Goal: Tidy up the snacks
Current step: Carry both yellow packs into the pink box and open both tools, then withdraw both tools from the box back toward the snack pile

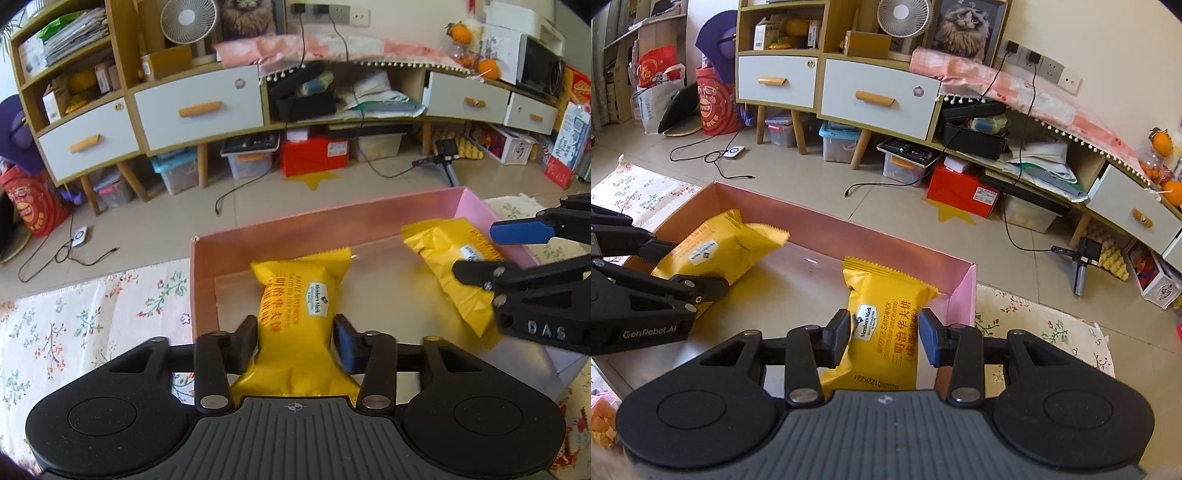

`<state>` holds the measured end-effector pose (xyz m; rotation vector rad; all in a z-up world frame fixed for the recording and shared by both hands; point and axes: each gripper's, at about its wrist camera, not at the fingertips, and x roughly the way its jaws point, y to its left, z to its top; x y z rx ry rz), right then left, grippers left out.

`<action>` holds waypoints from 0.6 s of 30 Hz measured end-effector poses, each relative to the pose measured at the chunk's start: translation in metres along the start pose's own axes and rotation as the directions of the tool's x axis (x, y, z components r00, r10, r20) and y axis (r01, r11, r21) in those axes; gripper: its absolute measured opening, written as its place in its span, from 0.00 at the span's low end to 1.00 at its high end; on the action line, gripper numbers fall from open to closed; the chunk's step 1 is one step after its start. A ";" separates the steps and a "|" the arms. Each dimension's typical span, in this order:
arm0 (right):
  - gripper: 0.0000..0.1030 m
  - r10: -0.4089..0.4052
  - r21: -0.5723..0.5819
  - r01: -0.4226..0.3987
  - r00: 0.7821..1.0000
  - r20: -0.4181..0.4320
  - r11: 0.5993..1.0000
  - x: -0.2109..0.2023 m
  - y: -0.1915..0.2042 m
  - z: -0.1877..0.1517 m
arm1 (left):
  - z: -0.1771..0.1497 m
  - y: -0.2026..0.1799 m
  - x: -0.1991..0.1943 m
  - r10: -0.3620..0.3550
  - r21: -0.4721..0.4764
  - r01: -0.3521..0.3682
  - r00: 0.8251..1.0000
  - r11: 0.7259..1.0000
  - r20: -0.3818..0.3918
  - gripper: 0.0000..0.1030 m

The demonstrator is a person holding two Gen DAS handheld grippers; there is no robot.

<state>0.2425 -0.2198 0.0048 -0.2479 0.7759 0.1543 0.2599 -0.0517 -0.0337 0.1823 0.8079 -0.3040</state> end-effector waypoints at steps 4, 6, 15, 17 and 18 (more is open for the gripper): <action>0.51 -0.002 0.002 0.002 1.000 0.009 1.000 -0.008 0.000 -0.001 | 0.002 -0.001 -0.010 0.000 0.005 0.000 1.000 1.000 0.013 0.62; 0.56 -0.003 0.001 0.003 1.000 0.012 1.000 -0.013 0.000 -0.001 | 0.002 -0.002 -0.016 0.005 0.014 -0.006 1.000 1.000 0.016 0.65; 0.69 -0.010 0.007 0.010 0.999 0.042 1.000 -0.045 0.000 -0.001 | -0.008 -0.005 -0.054 -0.008 0.012 0.007 1.000 1.000 0.023 0.74; 0.72 -0.012 0.009 0.012 0.999 0.048 1.000 -0.053 0.000 -0.001 | -0.011 -0.006 -0.063 -0.009 0.015 0.008 1.000 1.000 0.023 0.74; 0.73 -0.014 0.010 0.013 0.999 0.051 1.000 -0.057 0.001 -0.002 | -0.012 -0.007 -0.067 -0.009 0.014 0.009 1.000 1.000 0.023 0.75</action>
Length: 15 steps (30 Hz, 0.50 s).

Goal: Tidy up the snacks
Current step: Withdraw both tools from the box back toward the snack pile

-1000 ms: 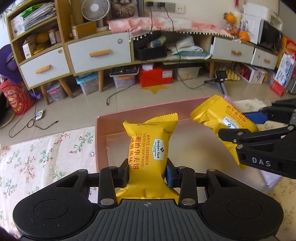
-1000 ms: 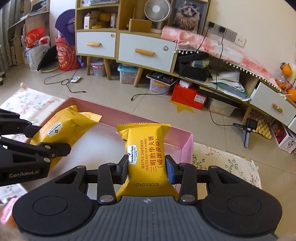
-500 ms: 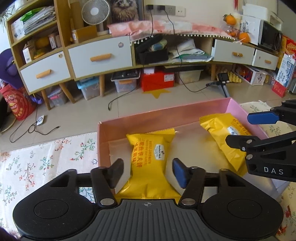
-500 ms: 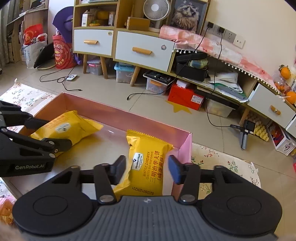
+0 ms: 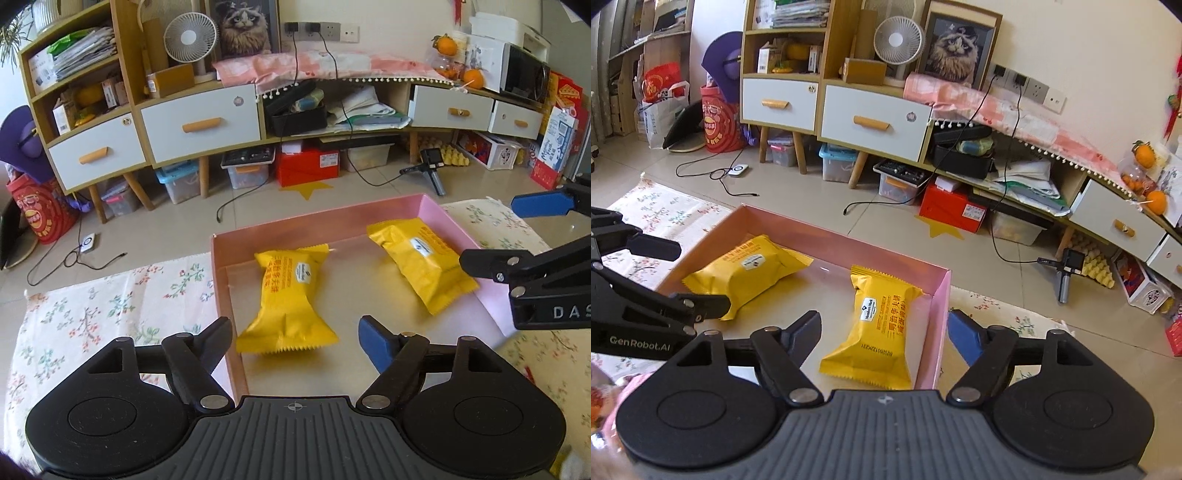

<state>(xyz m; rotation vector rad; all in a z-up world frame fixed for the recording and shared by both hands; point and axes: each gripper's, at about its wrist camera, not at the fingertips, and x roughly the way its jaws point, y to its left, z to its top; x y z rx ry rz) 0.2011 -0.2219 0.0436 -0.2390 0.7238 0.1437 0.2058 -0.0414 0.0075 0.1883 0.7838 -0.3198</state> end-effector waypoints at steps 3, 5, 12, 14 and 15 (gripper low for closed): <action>0.74 0.002 0.002 -0.002 1.000 0.010 1.000 -0.012 0.001 -0.001 | -0.004 -0.002 -0.014 -0.002 -0.001 0.002 1.000 1.000 0.004 0.79; 0.77 0.006 0.001 -0.006 1.000 0.015 1.000 -0.021 0.003 -0.001 | -0.009 -0.005 -0.024 -0.006 0.003 0.006 1.000 1.000 0.009 0.81; 0.82 0.019 0.008 -0.019 0.999 0.033 1.000 -0.051 0.009 -0.011 | -0.024 -0.011 -0.055 -0.022 -0.004 0.022 1.000 1.000 0.008 0.85; 0.84 0.022 0.014 -0.023 0.999 0.032 1.000 -0.057 0.009 -0.015 | -0.029 -0.011 -0.063 -0.025 -0.011 0.025 1.000 1.000 0.010 0.86; 0.84 0.022 0.015 -0.023 0.999 0.031 1.000 -0.060 0.010 -0.018 | -0.032 -0.012 -0.068 -0.030 -0.014 0.030 0.999 0.999 0.011 0.87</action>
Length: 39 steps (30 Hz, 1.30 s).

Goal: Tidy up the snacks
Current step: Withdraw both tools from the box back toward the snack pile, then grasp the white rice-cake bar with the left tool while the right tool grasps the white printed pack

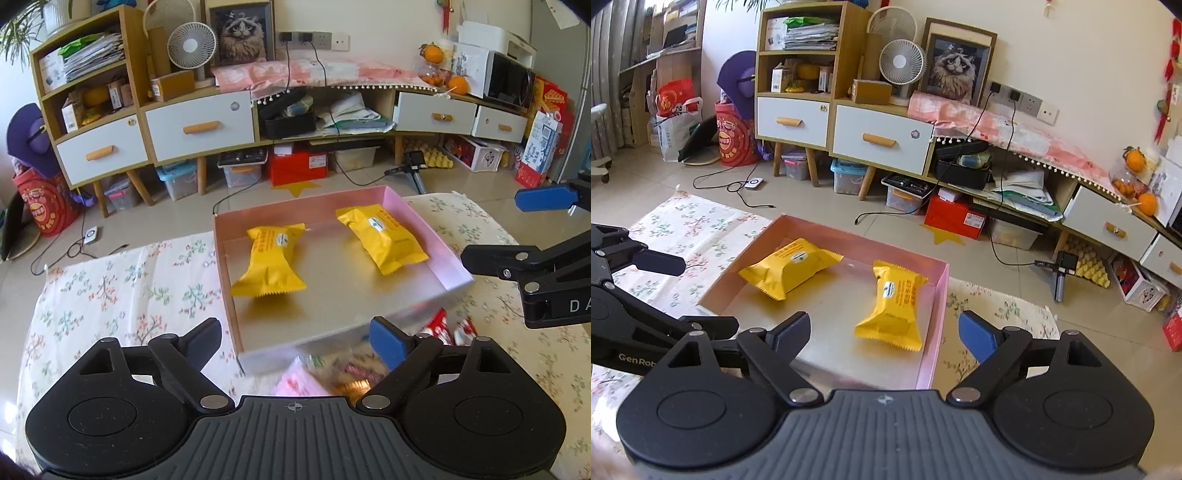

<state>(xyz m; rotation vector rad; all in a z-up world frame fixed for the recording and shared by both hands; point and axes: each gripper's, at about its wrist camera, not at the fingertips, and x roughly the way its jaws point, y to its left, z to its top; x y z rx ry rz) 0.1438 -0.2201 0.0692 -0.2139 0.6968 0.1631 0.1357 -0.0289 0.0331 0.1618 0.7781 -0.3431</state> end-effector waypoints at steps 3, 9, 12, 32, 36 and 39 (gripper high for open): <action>0.87 0.000 0.005 0.000 1.000 0.000 1.000 -0.012 0.003 -0.009 | -0.010 0.000 -0.011 -0.006 -0.004 0.006 1.000 1.000 -0.006 0.90; 0.93 0.017 0.024 -0.017 1.000 -0.008 1.000 -0.029 0.001 -0.028 | -0.035 0.002 -0.033 -0.017 -0.017 0.016 1.000 1.000 -0.013 0.95; 0.96 0.021 0.021 -0.021 1.000 -0.014 1.000 -0.037 0.001 -0.039 | -0.048 0.004 -0.040 -0.020 -0.019 0.020 1.000 1.000 -0.017 0.96; 0.99 0.099 0.065 -0.091 0.986 -0.137 0.994 -0.036 0.005 -0.102 | -0.117 0.018 -0.047 -0.069 0.118 0.081 0.993 0.990 -0.099 0.97; 0.97 0.077 0.068 -0.065 0.979 -0.191 0.996 -0.024 0.004 -0.113 | -0.126 0.020 -0.041 -0.096 0.138 0.115 0.987 0.984 -0.132 0.97; 0.97 0.084 0.079 -0.069 0.973 -0.214 0.995 -0.018 0.001 -0.119 | -0.131 0.020 -0.038 -0.118 0.156 0.142 0.981 0.978 -0.151 0.96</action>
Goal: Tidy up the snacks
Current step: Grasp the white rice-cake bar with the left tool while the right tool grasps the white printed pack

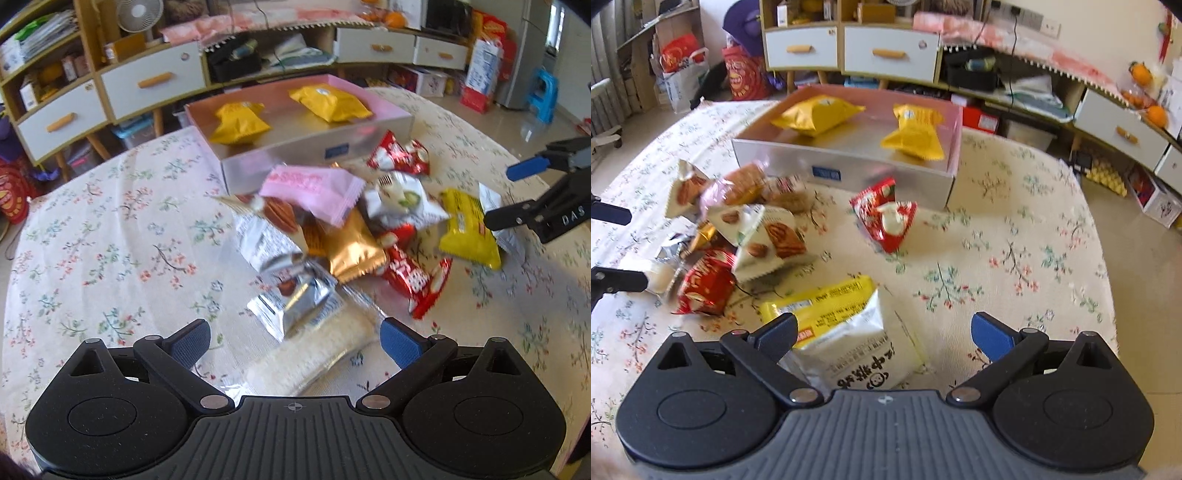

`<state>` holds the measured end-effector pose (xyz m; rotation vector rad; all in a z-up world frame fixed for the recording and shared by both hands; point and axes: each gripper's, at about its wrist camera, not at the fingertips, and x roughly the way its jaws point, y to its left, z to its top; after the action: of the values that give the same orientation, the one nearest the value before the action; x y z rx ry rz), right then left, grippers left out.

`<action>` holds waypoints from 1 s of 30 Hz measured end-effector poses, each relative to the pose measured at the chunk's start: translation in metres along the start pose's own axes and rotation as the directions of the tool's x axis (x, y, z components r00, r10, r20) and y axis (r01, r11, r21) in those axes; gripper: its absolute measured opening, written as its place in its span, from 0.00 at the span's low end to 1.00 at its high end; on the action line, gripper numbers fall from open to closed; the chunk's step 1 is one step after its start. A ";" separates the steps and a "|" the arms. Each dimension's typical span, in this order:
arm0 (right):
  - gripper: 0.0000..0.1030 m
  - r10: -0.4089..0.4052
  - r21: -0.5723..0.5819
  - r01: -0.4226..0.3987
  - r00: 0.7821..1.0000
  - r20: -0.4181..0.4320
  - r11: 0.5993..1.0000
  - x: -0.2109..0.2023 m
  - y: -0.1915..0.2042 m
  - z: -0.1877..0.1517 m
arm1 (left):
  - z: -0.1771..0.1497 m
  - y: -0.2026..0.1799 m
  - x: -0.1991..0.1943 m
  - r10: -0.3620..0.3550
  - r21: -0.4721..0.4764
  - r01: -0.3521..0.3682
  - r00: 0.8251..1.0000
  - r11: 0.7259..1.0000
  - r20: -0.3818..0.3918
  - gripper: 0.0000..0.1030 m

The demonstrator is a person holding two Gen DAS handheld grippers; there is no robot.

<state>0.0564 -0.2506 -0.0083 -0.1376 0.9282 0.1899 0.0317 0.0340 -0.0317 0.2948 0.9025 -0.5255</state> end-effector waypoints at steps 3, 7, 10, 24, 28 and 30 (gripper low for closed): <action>0.97 -0.001 -0.015 0.000 1.000 -0.027 1.000 0.004 -0.002 -0.005 | -0.004 0.001 0.005 -0.026 0.000 0.026 0.999 1.000 -0.026 0.95; 0.97 0.015 -0.031 -0.016 0.999 -0.044 0.999 0.004 -0.003 -0.011 | -0.008 0.002 0.009 -0.037 -0.011 0.036 0.997 0.999 -0.067 0.91; 0.97 0.018 -0.038 -0.021 0.998 -0.062 0.999 0.002 -0.006 -0.015 | -0.011 0.003 0.009 -0.056 -0.019 0.054 0.995 0.998 -0.084 0.89; 0.91 0.020 -0.040 -0.028 0.984 -0.177 0.999 -0.001 -0.014 -0.035 | -0.015 -0.020 0.001 -0.121 0.029 0.125 0.986 0.992 -0.113 0.75; 0.89 0.033 -0.027 -0.039 0.979 -0.199 0.999 -0.003 -0.016 -0.037 | -0.013 -0.022 0.003 -0.096 0.034 0.100 0.990 0.994 -0.107 0.75; 0.87 0.038 -0.019 -0.043 0.978 -0.205 0.999 -0.003 -0.017 -0.037 | -0.012 -0.019 0.005 -0.079 0.015 0.081 0.992 0.997 -0.102 0.72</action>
<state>0.0298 -0.2751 -0.0273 -0.1622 1.1351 0.2276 0.0158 0.0219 -0.0429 0.3056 1.0110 -0.5981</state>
